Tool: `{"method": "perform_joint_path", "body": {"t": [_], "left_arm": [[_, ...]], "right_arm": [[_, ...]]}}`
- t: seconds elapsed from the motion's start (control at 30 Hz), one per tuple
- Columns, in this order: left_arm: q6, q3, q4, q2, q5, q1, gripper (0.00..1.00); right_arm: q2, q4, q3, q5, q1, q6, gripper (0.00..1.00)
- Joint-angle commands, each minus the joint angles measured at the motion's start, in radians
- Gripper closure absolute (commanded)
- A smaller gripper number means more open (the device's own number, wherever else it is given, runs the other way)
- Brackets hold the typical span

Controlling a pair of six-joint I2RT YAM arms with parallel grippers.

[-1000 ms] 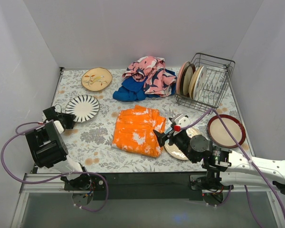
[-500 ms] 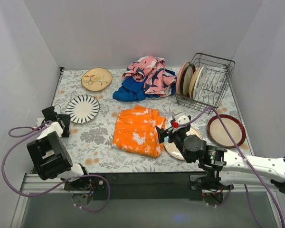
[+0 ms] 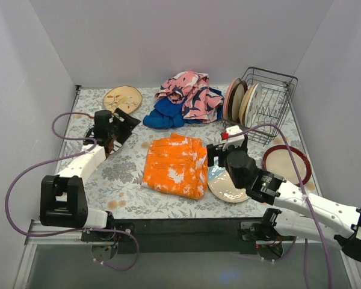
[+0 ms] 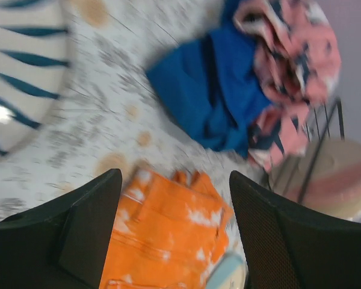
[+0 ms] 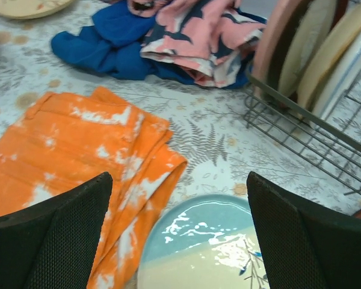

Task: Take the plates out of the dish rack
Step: Unload the plate from the dish rack.

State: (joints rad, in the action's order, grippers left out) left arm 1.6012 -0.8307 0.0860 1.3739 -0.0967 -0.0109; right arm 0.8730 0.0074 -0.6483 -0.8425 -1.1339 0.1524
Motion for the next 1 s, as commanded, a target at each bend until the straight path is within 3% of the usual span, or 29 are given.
{"method": "perform_joint_path", "body": {"t": [0.0, 0.1, 0.27, 0.37, 0.53, 0.63, 0.8, 0.97], "left_arm": [[-0.049, 0.031, -0.176, -0.016, -0.136, 0.182, 0.29], [-0.057, 0.090, -0.267, -0.058, -0.103, 0.308, 0.29], [-0.046, 0.211, -0.429, -0.090, -0.100, 0.471, 0.29], [-0.088, 0.242, -0.445, -0.096, -0.068, 0.566, 0.29], [-0.170, 0.289, -0.442, -0.159, 0.038, 0.696, 0.29], [-0.204, 0.355, -0.448, -0.229, 0.150, 0.707, 0.28], [-0.202, 0.383, -0.480, -0.314, 0.149, 0.712, 0.27], [-0.190, 0.387, -0.486, -0.328, 0.137, 0.713, 0.27]], "right_arm": [[0.026, -0.084, -0.071, 0.223, 0.256, 0.094, 0.05], [0.058, -0.116, -0.117, 0.229, 0.394, 0.096, 0.10], [0.155, -0.139, -0.229, 0.428, 0.702, 0.096, 0.24], [0.227, -0.159, -0.319, 0.496, 0.817, 0.069, 0.31], [0.369, -0.159, -0.439, 0.612, 0.913, 0.021, 0.46], [0.446, -0.164, -0.493, 0.658, 0.944, 0.000, 0.50], [0.575, -0.158, -0.569, 0.816, 1.019, -0.051, 0.50], [0.661, -0.155, -0.600, 0.835, 1.033, -0.056, 0.52]]}}
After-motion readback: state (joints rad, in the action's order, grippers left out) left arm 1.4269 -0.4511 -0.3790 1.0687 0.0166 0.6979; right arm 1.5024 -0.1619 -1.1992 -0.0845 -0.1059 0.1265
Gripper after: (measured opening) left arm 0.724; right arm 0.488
